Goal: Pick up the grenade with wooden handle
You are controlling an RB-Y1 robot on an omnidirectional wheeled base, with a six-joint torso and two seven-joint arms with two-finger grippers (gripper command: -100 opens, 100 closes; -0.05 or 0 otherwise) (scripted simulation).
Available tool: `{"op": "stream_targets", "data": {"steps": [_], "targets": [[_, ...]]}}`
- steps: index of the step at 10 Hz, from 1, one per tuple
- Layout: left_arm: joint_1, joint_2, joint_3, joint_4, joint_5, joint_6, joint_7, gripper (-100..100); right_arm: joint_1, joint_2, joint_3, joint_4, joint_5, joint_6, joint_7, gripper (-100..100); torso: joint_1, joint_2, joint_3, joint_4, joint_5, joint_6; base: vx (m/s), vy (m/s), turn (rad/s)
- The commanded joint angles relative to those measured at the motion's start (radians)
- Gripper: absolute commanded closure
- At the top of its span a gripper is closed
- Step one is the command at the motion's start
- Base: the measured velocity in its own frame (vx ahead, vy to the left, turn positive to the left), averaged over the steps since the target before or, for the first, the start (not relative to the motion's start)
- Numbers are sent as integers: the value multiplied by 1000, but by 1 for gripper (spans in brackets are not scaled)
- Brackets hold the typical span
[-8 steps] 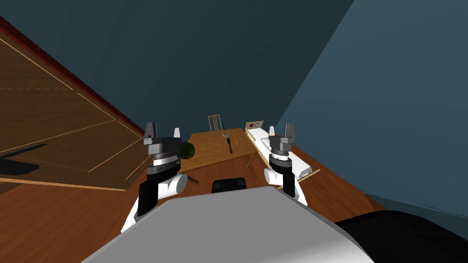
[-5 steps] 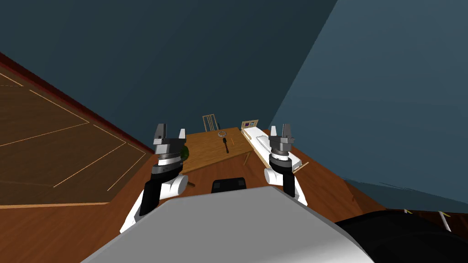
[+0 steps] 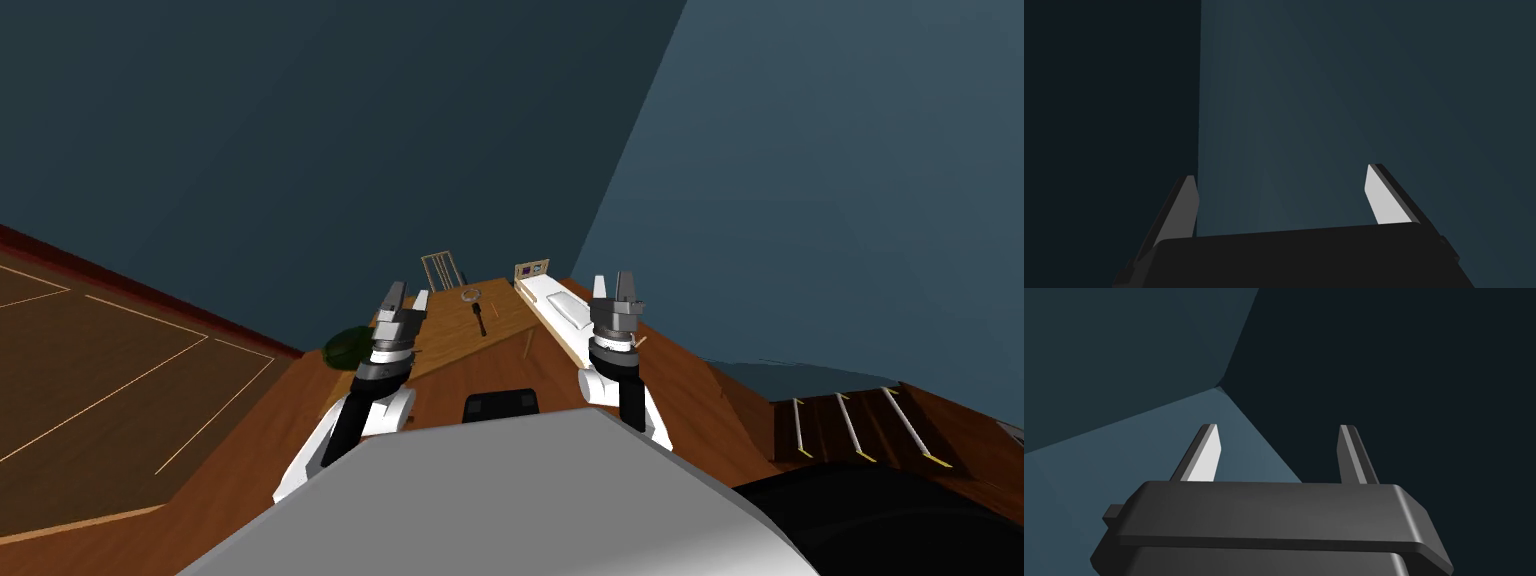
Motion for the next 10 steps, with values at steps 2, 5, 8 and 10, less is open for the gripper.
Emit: {"op": "stream_targets", "data": {"steps": [2,5,8,10], "targets": [[11,63,-47,24,-71,-17,-1,-100,0,0,0,0,0,0,0,0,1,0,0,0,0,-1,-12,-68,-256],[14,107,-77,47,-144,-30,-2,-100,0,0,0,0,0,0,0,0,-2,0,0,0,0,0,-15,-79,-203],[20,199,-139,99,-230,-54,-5,-100,0,0,0,0,0,0,0,0,0,0,0,0,0,-1,-8,-79,-298],[23,244,-169,127,-288,-64,-7,-100,0,0,0,0,0,0,0,0,1,0,0,0,0,-1,-13,-65,-243]]}}
